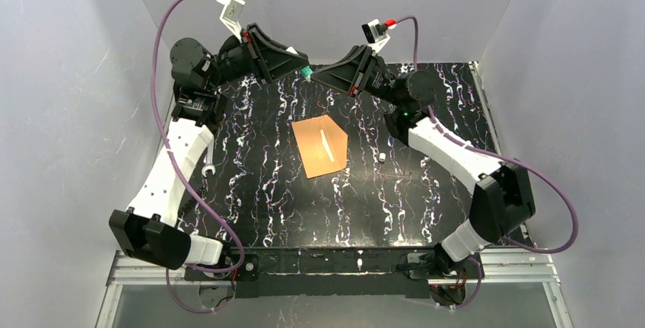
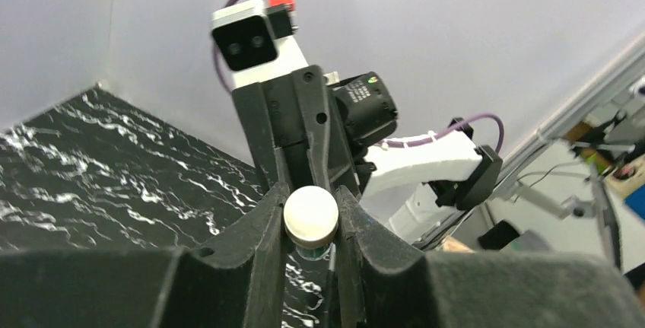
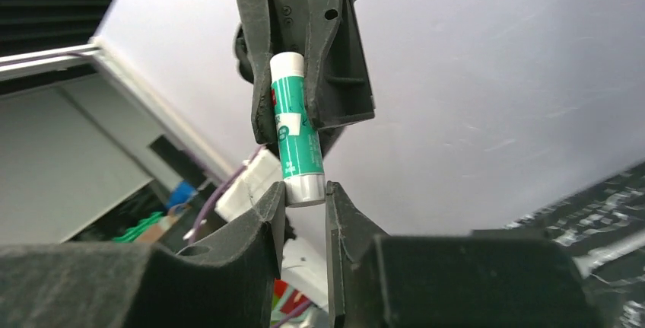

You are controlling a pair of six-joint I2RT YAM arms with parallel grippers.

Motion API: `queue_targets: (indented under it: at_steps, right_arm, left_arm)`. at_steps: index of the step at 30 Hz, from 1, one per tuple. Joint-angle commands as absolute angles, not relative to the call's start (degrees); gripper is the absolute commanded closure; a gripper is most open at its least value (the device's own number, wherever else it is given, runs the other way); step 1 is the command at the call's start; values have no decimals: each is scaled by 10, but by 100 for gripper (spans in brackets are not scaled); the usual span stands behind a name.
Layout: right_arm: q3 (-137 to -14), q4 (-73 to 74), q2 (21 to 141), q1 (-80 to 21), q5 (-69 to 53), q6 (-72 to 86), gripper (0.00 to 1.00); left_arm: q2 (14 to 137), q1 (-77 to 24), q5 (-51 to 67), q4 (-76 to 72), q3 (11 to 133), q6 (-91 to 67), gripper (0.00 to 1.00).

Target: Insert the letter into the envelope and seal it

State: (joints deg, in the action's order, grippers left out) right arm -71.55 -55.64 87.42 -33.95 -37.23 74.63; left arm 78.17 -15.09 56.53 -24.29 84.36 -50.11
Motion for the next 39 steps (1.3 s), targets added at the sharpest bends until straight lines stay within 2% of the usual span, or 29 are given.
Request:
queue_targets:
  at_steps: [1, 2, 4, 7, 10, 12, 19, 26, 30, 34, 36, 39]
  right_arm:
    - [-759, -789, 897, -323, -363, 918, 99]
    - [-758, -773, 897, -323, -356, 917, 99]
    - [-750, -691, 879, -323, -344, 860, 74]
    - [-738, -508, 827, -329, -311, 659, 38]
    - [-747, -439, 804, -334, -310, 558, 22]
    - [-758, -405, 801, -338, -321, 519, 19]
    - [-818, -194, 790, -384, -248, 305, 20]
    - [-874, -184, 821, -384, -239, 312, 30]
    - [-885, -200, 833, -384, -253, 341, 37]
    - [-895, -204, 846, -384, -263, 378, 40]
    - [-893, -220, 851, -384, -271, 400, 46]
    - [-880, -253, 852, -384, -276, 427, 65]
  left_arm:
    - [752, -139, 640, -301, 861, -452, 100]
    - [751, -138, 629, -304, 859, -451, 100]
    - [749, -138, 601, -309, 853, -451, 100]
    - [744, -138, 566, -318, 839, -446, 100]
    - [739, -139, 552, -324, 829, -436, 100]
    - [738, -139, 541, -324, 829, -433, 100]
    - [740, -138, 450, -324, 817, -561, 100]
    - [736, -139, 445, -323, 793, -641, 100]
    - [736, -139, 449, -323, 792, -648, 100]
    - [737, -139, 457, -323, 796, -640, 100]
    - [736, -138, 455, -323, 795, -642, 100]
    - [739, -139, 453, -323, 795, -650, 100]
